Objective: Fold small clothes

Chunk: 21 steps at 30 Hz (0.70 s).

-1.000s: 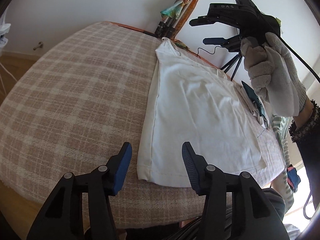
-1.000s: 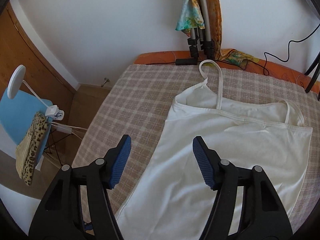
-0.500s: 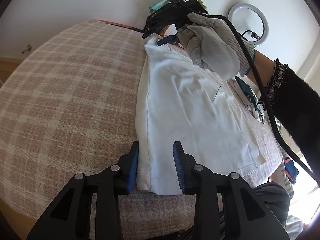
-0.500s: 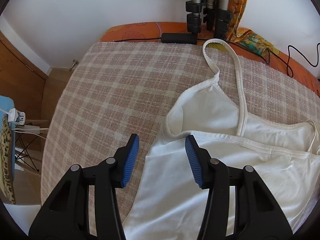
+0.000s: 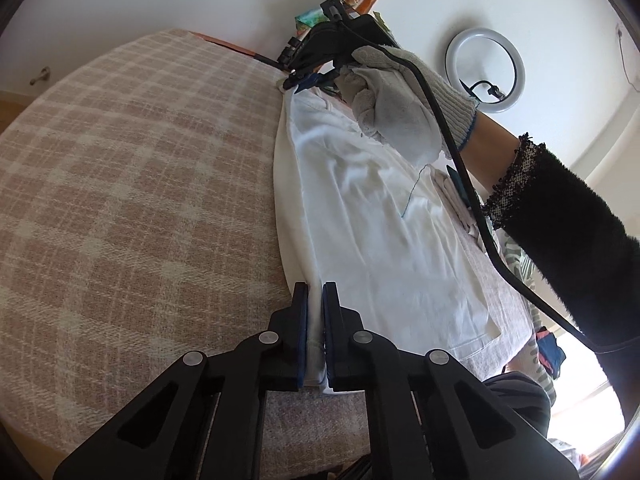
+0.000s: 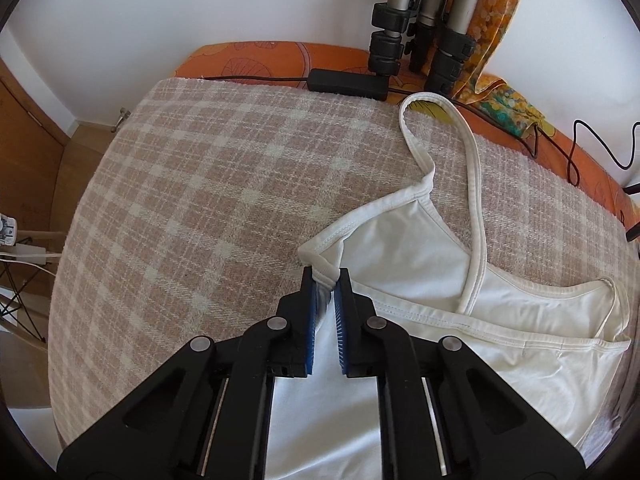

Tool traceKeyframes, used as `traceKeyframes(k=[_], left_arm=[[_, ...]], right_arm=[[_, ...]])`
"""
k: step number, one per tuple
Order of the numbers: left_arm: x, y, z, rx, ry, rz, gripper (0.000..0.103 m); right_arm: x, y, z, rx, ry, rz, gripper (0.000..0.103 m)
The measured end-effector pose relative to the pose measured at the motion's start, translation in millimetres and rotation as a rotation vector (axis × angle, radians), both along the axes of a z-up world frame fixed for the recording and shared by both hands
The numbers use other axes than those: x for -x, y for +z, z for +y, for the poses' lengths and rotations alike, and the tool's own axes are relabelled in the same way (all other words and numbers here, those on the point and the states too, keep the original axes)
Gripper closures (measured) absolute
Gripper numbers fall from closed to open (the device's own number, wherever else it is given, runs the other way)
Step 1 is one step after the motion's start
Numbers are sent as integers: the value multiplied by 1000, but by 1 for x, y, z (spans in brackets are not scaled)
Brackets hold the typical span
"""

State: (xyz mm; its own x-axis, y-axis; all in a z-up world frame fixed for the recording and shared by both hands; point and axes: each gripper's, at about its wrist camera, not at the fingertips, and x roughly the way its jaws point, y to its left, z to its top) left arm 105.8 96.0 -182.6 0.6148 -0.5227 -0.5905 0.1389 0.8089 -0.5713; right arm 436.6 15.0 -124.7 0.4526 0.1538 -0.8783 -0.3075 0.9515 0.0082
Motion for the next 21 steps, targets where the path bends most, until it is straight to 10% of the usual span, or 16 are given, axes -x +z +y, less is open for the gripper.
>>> traceKeyframes(k=[11,21], left_arm=[[-28,26,-55,20,-286,-1,98],[-53,23,-118,-128,-481,35,98]], right_arm=[[16,45,-50,24,34,-91,94],[5,15,-98,49,-30,-59,94]])
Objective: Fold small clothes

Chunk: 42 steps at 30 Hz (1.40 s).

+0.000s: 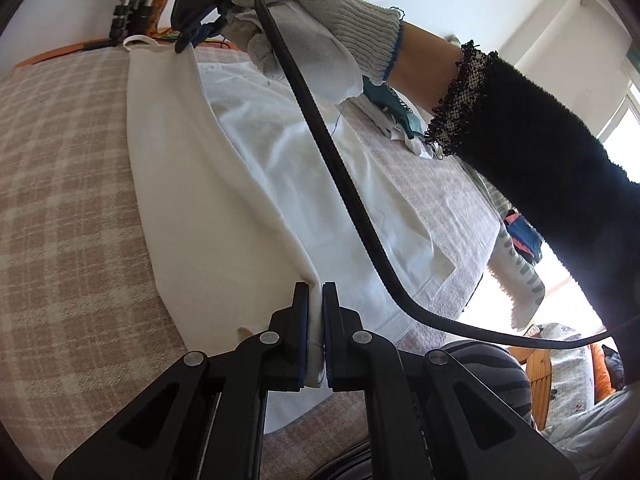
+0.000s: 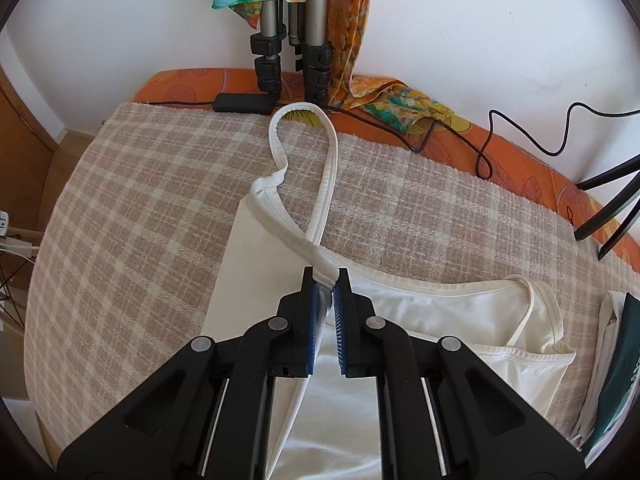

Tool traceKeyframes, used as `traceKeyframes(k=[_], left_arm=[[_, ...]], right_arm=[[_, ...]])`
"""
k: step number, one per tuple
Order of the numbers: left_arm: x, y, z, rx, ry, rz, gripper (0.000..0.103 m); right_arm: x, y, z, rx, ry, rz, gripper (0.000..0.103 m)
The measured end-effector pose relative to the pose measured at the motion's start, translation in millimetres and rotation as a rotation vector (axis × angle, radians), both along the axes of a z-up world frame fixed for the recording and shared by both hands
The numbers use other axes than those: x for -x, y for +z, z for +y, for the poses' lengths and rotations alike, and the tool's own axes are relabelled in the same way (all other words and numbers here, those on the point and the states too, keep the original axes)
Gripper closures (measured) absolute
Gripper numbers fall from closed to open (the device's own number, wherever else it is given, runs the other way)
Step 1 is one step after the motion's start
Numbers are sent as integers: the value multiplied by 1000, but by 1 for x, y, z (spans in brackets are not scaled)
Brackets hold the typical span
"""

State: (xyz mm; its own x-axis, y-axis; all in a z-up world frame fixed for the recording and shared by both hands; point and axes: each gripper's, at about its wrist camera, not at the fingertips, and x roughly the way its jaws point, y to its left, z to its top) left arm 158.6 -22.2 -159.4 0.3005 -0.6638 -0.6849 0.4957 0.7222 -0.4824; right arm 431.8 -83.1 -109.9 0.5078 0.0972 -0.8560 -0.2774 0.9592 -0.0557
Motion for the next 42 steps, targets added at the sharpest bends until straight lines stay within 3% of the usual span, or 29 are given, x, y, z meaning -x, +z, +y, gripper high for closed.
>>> traceKeyframes(k=[7,10,12,14,17,21,28,37,42], left_arm=[[2,0,-17,-83,-49,-7,97],[3,-2,-18,-93,-63,28,87],[5,-4,-19,-97,-70,35,83],[8,-4,-22,-105,-72,33,80],[11,-1,-21,-100,-67,42,74],[18,11,-19,-98,-53,19,73],[32,48,-13,-110,32,-96,73],[51,86,-40,-160,56,-212,73],[54,99,-68,-191,34,-273,73]], right_arm=[[-3,-17,-4,4,-9,9,94],[-3,-16,-9,-3,-16,7,94],[-1,-14,-15,-20,-26,7,86],[3,-7,-22,-32,-46,-21,60],[12,6,-34,-64,-53,-56,45],[28,26,-57,-115,-74,-91,45],[76,64,-109,-199,-103,-162,45],[150,108,-191,-280,-140,-239,45],[173,115,-235,-308,-175,-257,45]])
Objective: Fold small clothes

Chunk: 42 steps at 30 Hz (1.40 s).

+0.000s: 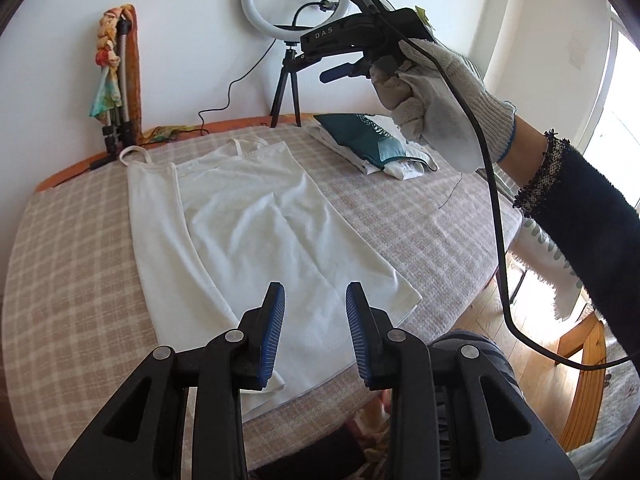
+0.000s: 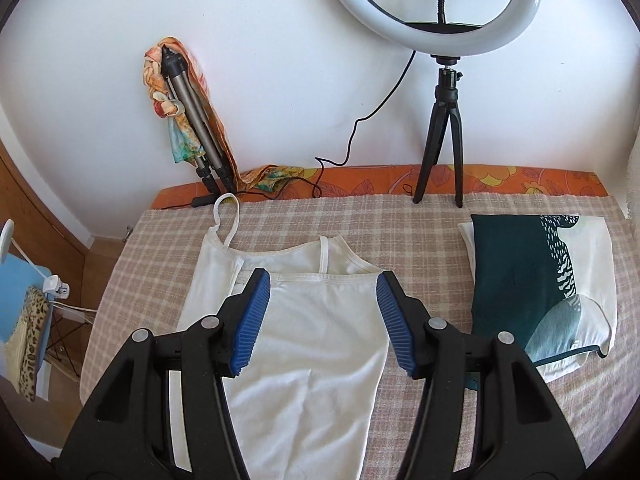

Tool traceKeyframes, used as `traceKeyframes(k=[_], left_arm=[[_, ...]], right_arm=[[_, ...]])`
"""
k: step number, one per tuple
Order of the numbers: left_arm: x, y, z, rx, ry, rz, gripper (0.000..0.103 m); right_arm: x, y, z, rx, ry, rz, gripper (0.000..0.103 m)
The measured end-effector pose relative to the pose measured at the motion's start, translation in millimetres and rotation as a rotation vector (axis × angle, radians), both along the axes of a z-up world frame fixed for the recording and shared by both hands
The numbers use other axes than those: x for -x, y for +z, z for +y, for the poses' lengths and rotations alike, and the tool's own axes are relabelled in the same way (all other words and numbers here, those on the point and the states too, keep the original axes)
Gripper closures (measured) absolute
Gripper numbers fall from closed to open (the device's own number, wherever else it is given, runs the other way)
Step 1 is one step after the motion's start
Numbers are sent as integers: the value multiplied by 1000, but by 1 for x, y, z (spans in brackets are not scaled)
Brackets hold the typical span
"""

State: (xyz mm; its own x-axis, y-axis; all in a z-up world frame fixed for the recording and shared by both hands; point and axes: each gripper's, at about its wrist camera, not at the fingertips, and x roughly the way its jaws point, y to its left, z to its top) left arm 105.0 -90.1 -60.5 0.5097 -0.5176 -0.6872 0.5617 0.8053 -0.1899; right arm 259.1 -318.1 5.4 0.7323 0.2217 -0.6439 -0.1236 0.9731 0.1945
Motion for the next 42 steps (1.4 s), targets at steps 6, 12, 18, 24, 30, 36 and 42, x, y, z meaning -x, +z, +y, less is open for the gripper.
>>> traceKeyframes(k=[6,12,18,24,30,36,42], left_arm=[[6,-20,-47,-18,-63,-5,73],[11,-59,-98,-27,-144,71,73],[12,-90,-140,-54,-175,106,73],[17,-103,-159,-109,-160,74,57],[16,-108,-153,-64,-90,55,57],[12,-112,-146,-20,-39,23,82],[2,-109,-123,63,2,77,98]], right_arm=[[8,-19,-48,-39,-39,26,45],[-1,-47,-79,-92,-44,59,45],[-22,-76,-85,-107,-23,94,45],[-49,-101,-75,-117,13,130,45],[-76,-118,-62,-163,42,150,45],[-98,-137,-49,-180,63,174,45],[-114,-153,-41,-177,52,203,57]])
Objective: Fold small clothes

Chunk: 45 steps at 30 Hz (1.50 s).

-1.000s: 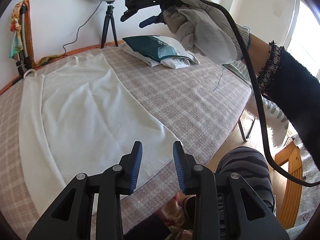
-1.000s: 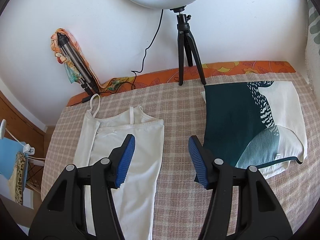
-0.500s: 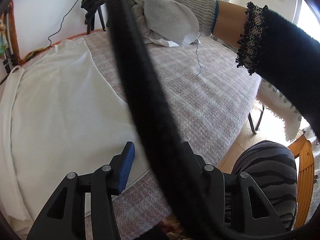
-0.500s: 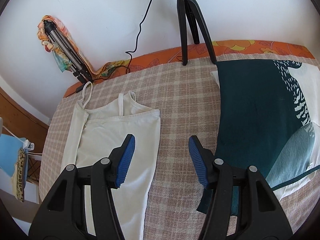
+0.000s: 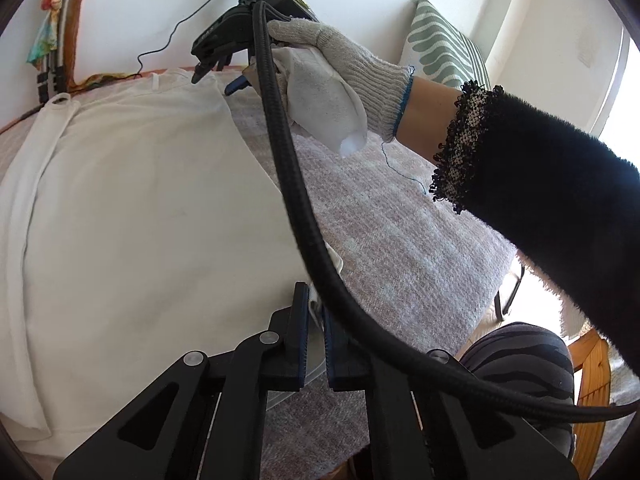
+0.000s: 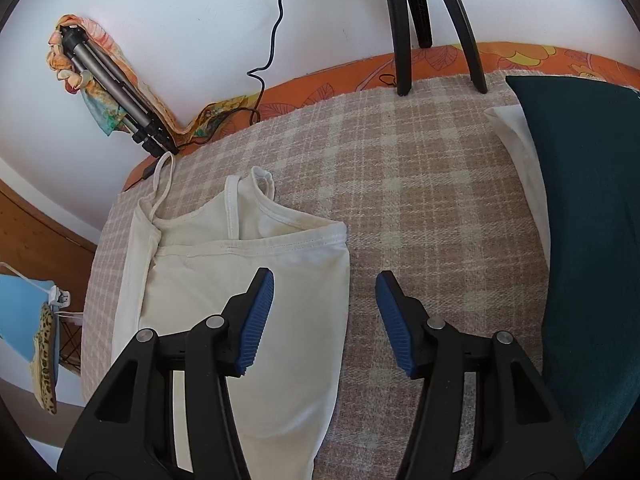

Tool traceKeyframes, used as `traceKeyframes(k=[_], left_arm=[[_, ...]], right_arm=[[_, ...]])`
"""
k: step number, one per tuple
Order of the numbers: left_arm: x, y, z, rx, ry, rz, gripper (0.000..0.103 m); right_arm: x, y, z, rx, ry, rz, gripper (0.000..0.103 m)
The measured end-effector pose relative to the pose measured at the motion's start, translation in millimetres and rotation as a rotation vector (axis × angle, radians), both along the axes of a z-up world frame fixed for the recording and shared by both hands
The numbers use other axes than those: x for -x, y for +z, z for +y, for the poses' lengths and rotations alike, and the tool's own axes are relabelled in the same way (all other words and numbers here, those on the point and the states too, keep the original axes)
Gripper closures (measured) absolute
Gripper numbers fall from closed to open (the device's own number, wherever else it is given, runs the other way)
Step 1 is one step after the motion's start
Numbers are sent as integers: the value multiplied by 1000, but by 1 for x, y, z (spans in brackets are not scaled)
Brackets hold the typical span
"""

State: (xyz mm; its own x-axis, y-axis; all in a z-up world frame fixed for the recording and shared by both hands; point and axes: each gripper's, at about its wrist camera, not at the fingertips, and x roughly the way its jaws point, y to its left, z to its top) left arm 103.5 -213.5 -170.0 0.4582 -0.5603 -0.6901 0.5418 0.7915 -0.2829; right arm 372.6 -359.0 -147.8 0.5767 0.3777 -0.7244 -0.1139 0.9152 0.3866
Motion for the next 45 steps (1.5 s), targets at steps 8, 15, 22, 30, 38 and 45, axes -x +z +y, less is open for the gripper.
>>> traceKeyframes(k=[8,15,22,30,38,45], left_arm=[[3,11,28,91,46,16,99],[11,20,52,138,76,-4,99],[15,24,93,178,143,-9,99],[15,15,127,187,215,12,99],[11,2,142,169,245,51,99],[8,-3,150,166,251,115,96]], right_arm=[[-2,12,13,43,-11,-12,96],[7,46,37,111,-25,-50,96],[11,74,94,203,-1,-91,96],[-5,60,166,315,48,-75,96],[-21,27,194,344,80,-26,96],[-17,25,188,279,104,-5,71]])
